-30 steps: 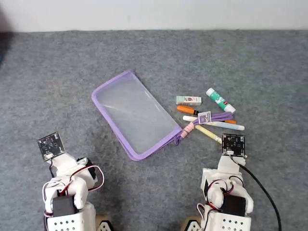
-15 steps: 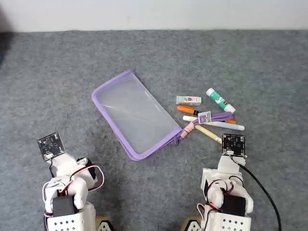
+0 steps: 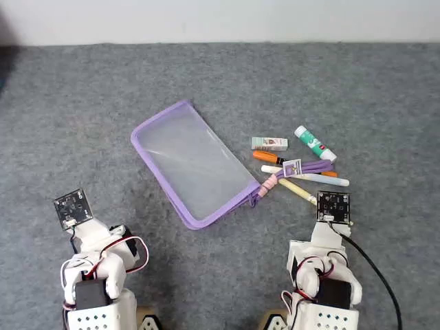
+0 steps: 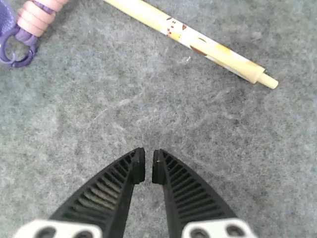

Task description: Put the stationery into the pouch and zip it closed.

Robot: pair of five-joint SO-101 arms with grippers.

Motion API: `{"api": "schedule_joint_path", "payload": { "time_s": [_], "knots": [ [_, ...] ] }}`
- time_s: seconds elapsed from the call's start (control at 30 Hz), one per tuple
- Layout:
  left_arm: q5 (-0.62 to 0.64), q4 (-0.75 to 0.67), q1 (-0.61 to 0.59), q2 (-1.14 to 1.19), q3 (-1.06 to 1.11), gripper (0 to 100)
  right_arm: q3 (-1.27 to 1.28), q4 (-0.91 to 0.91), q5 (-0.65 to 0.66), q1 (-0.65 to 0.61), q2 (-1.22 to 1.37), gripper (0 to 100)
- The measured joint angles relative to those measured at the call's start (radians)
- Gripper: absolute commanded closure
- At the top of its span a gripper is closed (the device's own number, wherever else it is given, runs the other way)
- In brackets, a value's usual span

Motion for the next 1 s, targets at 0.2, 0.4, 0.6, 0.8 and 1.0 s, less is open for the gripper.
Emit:
{"api": "schedule_joint_path", "payload": {
  "time_s": [0.2, 0.4, 0.6, 0.8, 1.0],
  "knots": [
    [0.000, 0.000, 0.000, 0.000, 0.000, 98, 0.000, 0.000, 0.000, 0.000, 0.000, 94.5],
    [0.000, 0.000, 0.000, 0.000, 0.000, 98, 0.000, 0.000, 0.000, 0.000, 0.000, 94.5],
    [0.000, 0.000, 0.000, 0.000, 0.000, 98, 0.000, 0.000, 0.000, 0.000, 0.000, 94.5],
    [0.000, 0.000, 0.000, 0.000, 0.000, 98, 0.000, 0.000, 0.000, 0.000, 0.000, 94.5],
    [0.000, 0.000, 0.000, 0.000, 0.000, 98, 0.000, 0.000, 0.000, -0.055, 0.000, 94.5]
  ]
}}
